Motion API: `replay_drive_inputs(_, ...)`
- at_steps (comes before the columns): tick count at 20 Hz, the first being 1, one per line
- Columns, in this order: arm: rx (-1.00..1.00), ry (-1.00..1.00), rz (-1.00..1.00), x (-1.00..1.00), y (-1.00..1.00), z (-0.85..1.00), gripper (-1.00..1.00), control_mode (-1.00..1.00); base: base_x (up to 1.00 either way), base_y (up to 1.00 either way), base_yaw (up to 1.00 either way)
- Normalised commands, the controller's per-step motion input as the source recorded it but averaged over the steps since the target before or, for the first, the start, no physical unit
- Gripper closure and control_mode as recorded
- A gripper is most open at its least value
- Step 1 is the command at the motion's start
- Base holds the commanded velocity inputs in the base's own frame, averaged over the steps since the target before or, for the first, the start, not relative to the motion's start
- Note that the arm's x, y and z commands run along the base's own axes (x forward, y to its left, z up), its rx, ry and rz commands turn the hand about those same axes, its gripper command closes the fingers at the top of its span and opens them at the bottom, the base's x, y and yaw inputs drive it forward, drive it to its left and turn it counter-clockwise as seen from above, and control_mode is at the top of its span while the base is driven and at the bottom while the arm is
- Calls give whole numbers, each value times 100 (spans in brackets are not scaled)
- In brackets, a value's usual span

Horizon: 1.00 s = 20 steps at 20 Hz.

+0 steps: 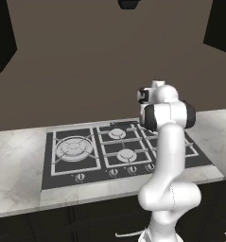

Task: Place the pan on the rear right burner on the stove. Then place the tomato and the onion in the pan and turn on the rear right burner.

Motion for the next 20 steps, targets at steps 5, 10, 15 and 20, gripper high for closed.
replay_drive_inputs(5,-2,-7,0,-21,0,30,-100,-100,0,0,0)
replay_drive_inputs(10,0,-8,0,-3,3,41,-100,-100,0,0,0)
replay_drive_inputs(15,0,-13,0,-51,12,77,-100,-100,0,0,0)
replay_drive_inputs(20,0,-2,0,-53,10,62,-100,-100,0,0,0)
